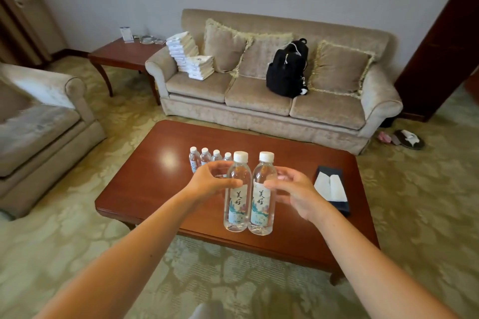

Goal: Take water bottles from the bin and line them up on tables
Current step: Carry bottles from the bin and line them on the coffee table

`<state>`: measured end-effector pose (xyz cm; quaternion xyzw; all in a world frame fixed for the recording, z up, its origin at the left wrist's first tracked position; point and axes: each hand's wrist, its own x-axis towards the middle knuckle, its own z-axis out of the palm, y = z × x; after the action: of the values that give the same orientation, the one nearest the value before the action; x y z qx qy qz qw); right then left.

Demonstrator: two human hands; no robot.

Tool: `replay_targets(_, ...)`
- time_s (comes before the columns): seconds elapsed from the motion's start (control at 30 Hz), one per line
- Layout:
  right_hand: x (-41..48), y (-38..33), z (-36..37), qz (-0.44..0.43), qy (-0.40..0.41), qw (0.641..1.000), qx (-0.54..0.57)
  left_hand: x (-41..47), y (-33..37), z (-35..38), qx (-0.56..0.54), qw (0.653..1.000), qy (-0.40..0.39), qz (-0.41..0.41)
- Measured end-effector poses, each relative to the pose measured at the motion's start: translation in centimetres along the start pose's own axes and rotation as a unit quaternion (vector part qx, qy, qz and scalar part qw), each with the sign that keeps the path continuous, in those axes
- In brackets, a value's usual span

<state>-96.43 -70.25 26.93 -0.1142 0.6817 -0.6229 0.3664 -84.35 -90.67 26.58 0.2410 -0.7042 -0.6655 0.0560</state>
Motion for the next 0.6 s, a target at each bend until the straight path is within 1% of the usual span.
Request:
replay_targets(0.2,7.3,-1.3,-1.0,0.009,0.007,1.0,0.009,8.2,0.0,-1.1,0.011,1.0,-0.016,-0.013)
replay_targets(0.3,10.3,-1.8,-1.7,0.014,0.029,0.999,0.022,12.5,0.3,-1.3,0.031,0.998,-0.047,-0.015)
replay_targets(0.47,14.8,-2.0,-3.8,0.022,0.049,0.998,0.035,18.7,0.3,-0.5,0.027,0.996,-0.08,-0.032)
replay_targets(0.6,17.9,-1.5,-6.1,0.032,0.052,0.997,0.047,22.5,-0.3,1.2,0.029,0.995,-0.083,-0.046)
